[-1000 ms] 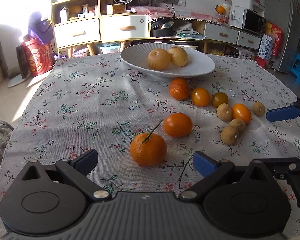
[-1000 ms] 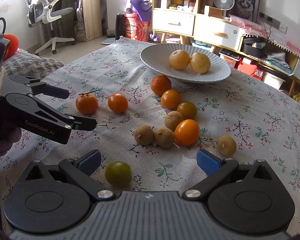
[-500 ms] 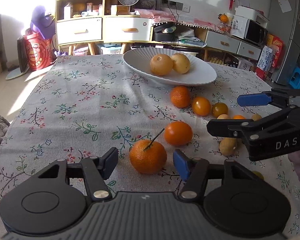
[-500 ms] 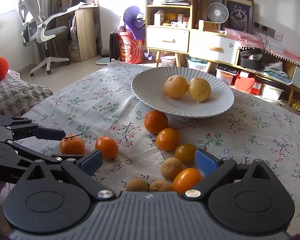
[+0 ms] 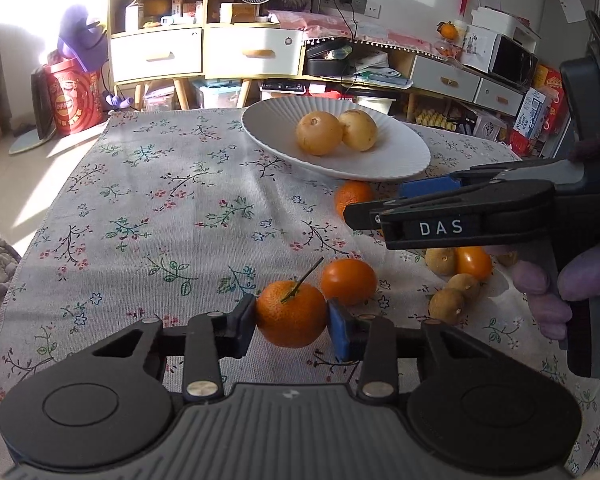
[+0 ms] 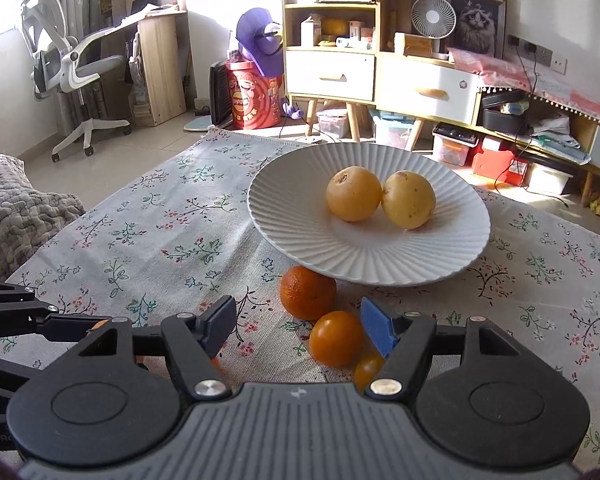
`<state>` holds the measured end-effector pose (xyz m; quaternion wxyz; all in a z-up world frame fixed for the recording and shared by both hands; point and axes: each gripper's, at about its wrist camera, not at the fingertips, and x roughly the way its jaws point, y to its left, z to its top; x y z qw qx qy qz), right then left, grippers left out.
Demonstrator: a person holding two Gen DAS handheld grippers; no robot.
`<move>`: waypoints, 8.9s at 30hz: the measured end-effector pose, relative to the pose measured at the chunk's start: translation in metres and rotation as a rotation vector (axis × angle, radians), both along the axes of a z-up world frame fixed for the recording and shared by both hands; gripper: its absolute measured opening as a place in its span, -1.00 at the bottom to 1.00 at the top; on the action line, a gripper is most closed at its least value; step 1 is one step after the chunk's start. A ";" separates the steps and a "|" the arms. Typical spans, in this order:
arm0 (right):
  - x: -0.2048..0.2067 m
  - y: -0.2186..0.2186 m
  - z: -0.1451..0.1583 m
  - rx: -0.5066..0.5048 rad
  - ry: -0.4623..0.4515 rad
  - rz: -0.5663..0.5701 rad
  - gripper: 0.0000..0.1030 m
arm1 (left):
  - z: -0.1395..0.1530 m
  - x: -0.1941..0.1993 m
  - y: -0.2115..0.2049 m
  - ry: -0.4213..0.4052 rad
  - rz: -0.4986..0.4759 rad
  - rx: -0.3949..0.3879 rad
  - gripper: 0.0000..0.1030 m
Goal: Organize fruits
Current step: 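Grasp the stemmed tangerine with left tool while right tool grasps another tangerine, then carry both tangerines into the white bowl and open both tools, then lift both tools out of the bowl, then grasp an orange tomato with left tool while right tool grasps another orange tomato, then carry both held orange tomatoes up over the white bowl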
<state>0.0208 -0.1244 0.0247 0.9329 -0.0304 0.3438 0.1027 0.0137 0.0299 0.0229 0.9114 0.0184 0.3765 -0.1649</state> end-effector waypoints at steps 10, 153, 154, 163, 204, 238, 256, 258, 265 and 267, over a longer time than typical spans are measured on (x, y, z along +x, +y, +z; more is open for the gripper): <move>0.015 0.009 -0.011 -0.008 0.038 -0.008 0.03 | 0.003 0.008 0.002 0.033 0.022 -0.014 -0.42; -0.033 -0.048 0.061 -0.009 -0.006 -0.073 0.81 | 0.040 0.037 -0.025 -0.089 -0.130 0.118 0.86; -0.035 -0.048 0.060 -0.007 -0.004 -0.087 0.81 | 0.039 0.034 -0.023 -0.088 -0.125 0.122 0.86; -0.049 -0.051 0.051 -0.031 0.029 -0.122 0.89 | 0.030 0.019 -0.013 -0.044 -0.076 0.114 0.86; -0.056 -0.039 0.004 0.052 0.195 -0.047 0.15 | -0.023 0.001 -0.043 -0.052 -0.156 0.079 0.31; -0.036 -0.039 0.003 0.048 0.209 -0.114 -0.41 | -0.016 0.023 -0.045 -0.008 -0.091 0.029 -0.46; -0.037 -0.038 0.014 0.049 0.184 -0.110 -0.42 | -0.004 0.026 -0.045 0.000 -0.090 -0.004 -0.47; -0.036 -0.039 0.016 0.057 0.178 -0.113 -0.42 | -0.002 0.027 -0.045 -0.004 -0.089 -0.012 -0.47; -0.030 -0.039 0.025 0.082 0.152 -0.130 -0.42 | 0.007 0.033 -0.045 -0.014 -0.068 -0.038 -0.47; -0.027 -0.039 0.028 0.087 0.141 -0.134 -0.42 | 0.010 0.035 -0.044 -0.026 -0.060 -0.042 -0.47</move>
